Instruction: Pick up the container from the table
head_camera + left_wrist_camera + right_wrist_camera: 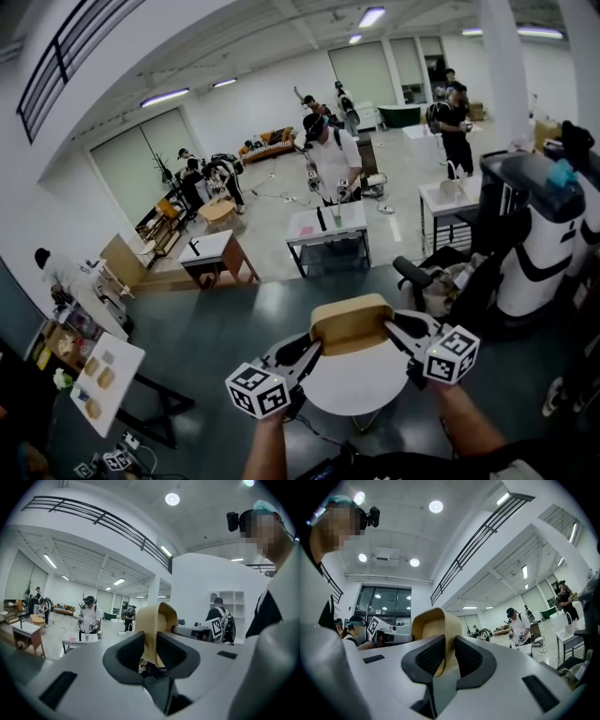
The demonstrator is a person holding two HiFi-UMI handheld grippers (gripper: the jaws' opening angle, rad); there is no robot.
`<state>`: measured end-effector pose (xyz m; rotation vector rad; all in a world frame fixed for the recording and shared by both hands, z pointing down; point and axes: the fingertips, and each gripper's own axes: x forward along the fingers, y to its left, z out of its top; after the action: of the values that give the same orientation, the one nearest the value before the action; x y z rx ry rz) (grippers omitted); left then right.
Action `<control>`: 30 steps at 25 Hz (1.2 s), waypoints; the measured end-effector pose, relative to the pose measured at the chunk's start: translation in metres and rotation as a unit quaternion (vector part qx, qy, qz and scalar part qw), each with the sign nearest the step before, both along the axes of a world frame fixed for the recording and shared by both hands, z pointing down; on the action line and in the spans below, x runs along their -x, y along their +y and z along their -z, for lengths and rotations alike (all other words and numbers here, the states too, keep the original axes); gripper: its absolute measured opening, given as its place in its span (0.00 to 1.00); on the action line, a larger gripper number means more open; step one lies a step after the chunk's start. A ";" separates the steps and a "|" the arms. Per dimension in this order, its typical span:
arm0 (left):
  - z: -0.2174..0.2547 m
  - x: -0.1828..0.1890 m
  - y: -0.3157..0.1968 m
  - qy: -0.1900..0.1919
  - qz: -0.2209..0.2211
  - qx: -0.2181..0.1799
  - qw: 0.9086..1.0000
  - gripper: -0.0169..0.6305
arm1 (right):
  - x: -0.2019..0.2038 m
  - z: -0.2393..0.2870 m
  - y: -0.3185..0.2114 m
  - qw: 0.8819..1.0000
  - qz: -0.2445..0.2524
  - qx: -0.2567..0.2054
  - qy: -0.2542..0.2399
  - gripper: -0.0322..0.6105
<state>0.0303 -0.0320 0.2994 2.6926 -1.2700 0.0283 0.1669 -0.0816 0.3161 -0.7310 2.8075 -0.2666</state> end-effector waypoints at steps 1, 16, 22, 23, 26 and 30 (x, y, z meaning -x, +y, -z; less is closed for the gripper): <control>0.001 -0.003 0.004 -0.001 0.000 -0.003 1.000 0.16 | -0.003 0.000 0.003 1.000 -0.001 -0.001 -0.002 0.18; 0.013 0.055 0.071 0.043 -0.012 -0.024 0.999 0.16 | 0.051 0.016 0.072 1.000 -0.004 -0.006 0.013 0.18; 0.008 0.092 0.110 0.058 -0.011 -0.029 0.998 0.16 | 0.088 0.013 0.112 1.000 0.002 -0.005 0.025 0.18; 0.006 0.095 0.114 0.061 -0.013 -0.028 0.998 0.16 | 0.091 0.011 0.117 1.000 -0.001 -0.005 0.028 0.18; -0.002 0.100 0.127 0.069 -0.022 -0.024 0.997 0.16 | 0.095 0.006 0.131 0.999 -0.010 -0.002 0.033 0.18; -0.009 0.105 0.139 0.086 -0.036 -0.022 0.995 0.16 | 0.099 0.000 0.142 0.999 -0.026 -0.002 0.038 0.18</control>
<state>-0.0748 0.1069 0.3082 2.7080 -1.1354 -0.2205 0.0677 0.0609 0.3163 -0.8278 2.8543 -0.2304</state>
